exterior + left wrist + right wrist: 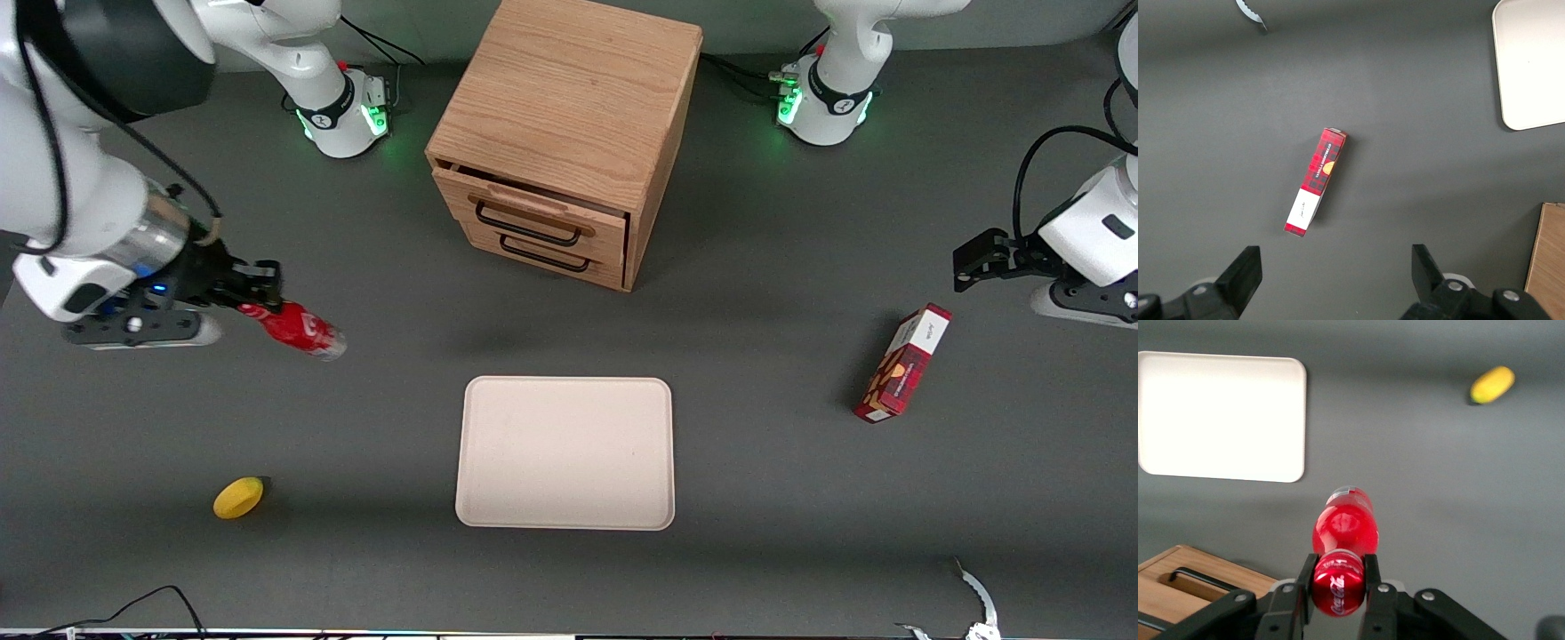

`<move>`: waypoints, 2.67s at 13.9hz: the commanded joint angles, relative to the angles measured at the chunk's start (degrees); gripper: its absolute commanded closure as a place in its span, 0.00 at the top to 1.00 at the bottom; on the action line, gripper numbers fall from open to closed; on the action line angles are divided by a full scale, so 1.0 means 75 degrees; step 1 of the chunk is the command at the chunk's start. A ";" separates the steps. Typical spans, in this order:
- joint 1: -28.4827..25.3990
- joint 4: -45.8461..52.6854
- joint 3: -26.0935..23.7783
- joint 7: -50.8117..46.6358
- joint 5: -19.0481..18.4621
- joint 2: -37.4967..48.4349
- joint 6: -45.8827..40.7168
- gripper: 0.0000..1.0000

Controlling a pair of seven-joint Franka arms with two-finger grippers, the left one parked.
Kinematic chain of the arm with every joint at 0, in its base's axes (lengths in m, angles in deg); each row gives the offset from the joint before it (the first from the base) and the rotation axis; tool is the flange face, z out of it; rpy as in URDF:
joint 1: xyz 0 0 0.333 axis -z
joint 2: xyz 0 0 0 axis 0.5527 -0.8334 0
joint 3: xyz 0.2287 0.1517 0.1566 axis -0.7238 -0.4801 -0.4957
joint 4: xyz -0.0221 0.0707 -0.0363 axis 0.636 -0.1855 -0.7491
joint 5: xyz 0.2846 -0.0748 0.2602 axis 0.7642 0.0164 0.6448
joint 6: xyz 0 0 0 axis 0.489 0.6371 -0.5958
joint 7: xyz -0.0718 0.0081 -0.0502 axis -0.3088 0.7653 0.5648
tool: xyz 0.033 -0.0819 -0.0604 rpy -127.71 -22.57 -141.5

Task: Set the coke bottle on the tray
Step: 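Carry the held bottle over the white tray with the right gripper, then lower the bottle onto the tray and open the right gripper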

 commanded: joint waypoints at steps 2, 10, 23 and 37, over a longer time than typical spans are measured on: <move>-0.0858 0.2030 0.0145 -0.0508 0.0005 -0.1624 -0.0280 0.00; -0.2204 0.2515 0.1291 -0.0485 -0.0054 -0.3255 0.1347 0.00; -0.2406 0.2526 0.1563 -0.0555 -0.0030 -0.4533 0.3468 0.00; -0.2511 0.2515 0.1540 -0.0637 -0.0019 -0.5049 0.4009 0.41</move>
